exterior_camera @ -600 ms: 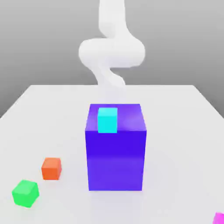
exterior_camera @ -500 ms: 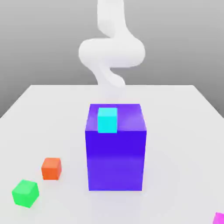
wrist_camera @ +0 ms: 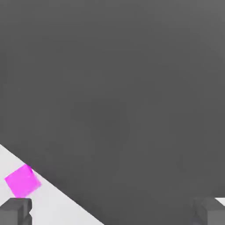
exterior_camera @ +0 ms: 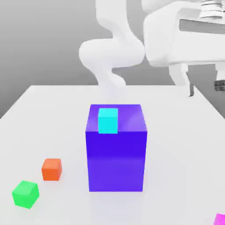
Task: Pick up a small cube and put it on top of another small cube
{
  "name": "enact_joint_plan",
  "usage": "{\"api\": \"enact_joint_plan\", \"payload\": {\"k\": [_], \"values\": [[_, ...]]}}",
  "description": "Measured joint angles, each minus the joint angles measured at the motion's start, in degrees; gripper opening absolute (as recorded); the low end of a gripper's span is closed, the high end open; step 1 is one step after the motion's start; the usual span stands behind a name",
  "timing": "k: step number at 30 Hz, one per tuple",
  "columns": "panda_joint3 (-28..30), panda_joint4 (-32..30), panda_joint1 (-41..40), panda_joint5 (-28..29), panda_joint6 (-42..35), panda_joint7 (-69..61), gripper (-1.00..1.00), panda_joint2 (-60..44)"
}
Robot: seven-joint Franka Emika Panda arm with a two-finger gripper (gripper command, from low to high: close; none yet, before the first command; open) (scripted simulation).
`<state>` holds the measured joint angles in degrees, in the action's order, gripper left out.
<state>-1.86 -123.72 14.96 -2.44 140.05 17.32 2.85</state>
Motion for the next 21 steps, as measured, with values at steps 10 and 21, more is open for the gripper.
{"api": "enact_joint_plan", "payload": {"k": [10, 21], "values": [[-3.24, 3.87, 4.45, 3.85, 4.07, -10.39, 0.0, -20.79], [-3.2, 7.69, 7.93, 8.74, 11.79, -13.57, -1.0, -38.88]]}}
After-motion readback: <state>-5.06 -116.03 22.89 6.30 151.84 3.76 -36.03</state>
